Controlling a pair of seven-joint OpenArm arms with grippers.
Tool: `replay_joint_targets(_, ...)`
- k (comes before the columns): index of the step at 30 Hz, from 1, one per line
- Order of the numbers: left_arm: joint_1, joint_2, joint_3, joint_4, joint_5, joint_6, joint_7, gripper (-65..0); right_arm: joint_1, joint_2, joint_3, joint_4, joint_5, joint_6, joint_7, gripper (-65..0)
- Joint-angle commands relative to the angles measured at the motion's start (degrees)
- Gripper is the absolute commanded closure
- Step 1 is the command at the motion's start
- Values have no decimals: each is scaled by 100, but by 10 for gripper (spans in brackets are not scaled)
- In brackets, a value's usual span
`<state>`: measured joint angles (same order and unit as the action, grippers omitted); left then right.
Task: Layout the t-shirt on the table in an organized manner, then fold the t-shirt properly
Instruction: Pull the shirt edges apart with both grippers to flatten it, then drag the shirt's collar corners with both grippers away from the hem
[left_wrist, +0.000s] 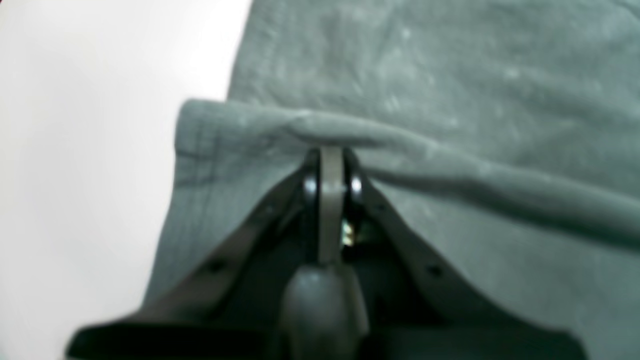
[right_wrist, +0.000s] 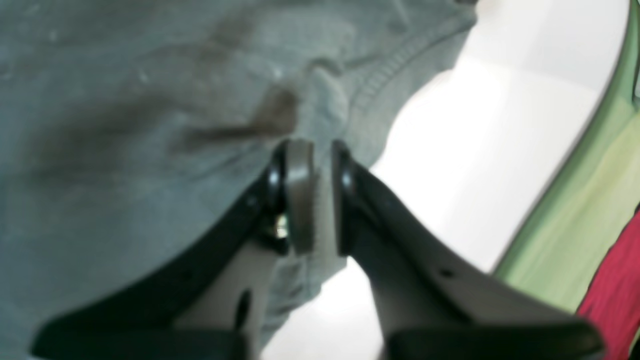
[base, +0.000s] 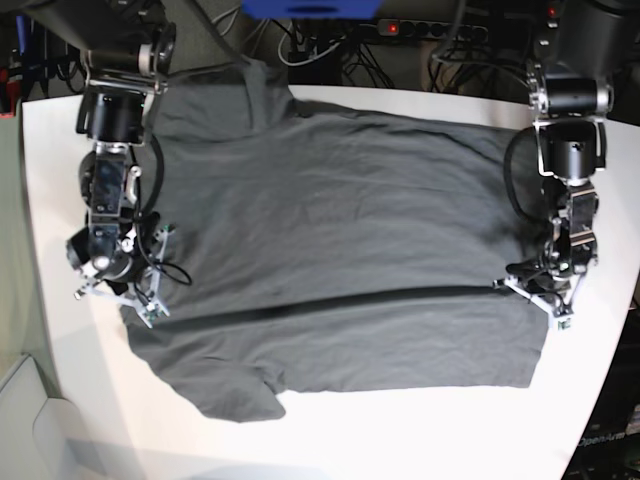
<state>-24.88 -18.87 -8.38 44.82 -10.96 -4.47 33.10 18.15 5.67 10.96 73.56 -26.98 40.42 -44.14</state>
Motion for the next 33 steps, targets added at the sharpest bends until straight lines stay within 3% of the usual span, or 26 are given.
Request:
replay_joint_targets(1,-101,-34,-10,261,-42,-23,211,0,158,35,16,191,30,-42,84,-125)
replay_joint_targets(7,427,-25,-19,1993,-78,-32,1345,0,-158,35,25,1053,39,-42,102,-270)
replay_joint_targets(13,1359,-104,-54,4138,-675,-32,2532,-2,-897,0,34,2363,56,-42,58,-281)
replay_joint_targets(15,1702,-148,-344,4595,-737,-32,2813,-28,-1213,0,34,2688,56,-42,58,-282)
replay_joint_targets(19,2422,-42,-1197,5360,-737,-41,2997,-185,-1767,-141,113,3242,56,-42,58,-284)
replay_joint_targets(23,3135,-25,-1865,5967,-746,-41,2989,-386,-1978,-580,860,3576,56,-42,-135,-285)
replay_joint_targets(25,3363,-16,-2015,6178,-746,-50,2989,-425,-1969,-695,1212,3655,56,-42,-364,-285)
replay_joint_targets(28,3644,-7,-2349,6248,-746,-472,2989,-432,-1969,-791,1598,3673,56,-42,-786,-285)
replay_joint_targets(33,3785,441,-3518,6222,-684,-1694,2989,-507,-2031,-791,1897,3673,56,-42,-1226,-285)
